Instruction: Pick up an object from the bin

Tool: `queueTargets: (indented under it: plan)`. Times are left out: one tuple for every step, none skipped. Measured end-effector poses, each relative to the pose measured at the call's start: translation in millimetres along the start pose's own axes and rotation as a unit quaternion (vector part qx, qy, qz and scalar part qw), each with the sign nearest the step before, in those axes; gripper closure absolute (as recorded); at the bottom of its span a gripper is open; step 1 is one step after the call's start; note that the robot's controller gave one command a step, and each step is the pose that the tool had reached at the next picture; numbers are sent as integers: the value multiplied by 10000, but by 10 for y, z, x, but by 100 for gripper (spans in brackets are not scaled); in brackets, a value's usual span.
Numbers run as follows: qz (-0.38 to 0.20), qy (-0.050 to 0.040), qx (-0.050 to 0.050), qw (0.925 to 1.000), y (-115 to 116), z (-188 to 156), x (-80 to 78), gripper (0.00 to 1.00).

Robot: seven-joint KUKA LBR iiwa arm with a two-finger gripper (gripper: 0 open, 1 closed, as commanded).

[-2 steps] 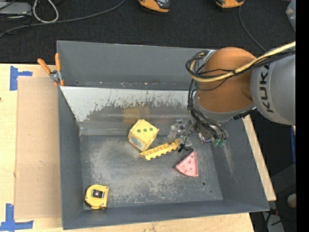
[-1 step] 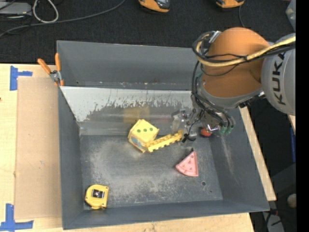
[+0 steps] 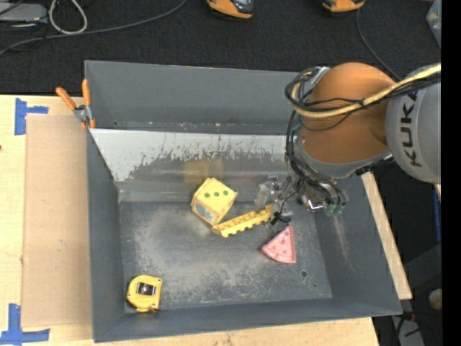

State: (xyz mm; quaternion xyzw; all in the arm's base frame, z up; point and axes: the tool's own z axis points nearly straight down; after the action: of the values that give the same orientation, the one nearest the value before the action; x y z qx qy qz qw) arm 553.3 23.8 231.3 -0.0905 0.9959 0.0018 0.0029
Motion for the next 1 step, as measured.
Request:
queueTargets:
  plan:
    - [65, 56, -10, 10000, 1, 407, 14, 100]
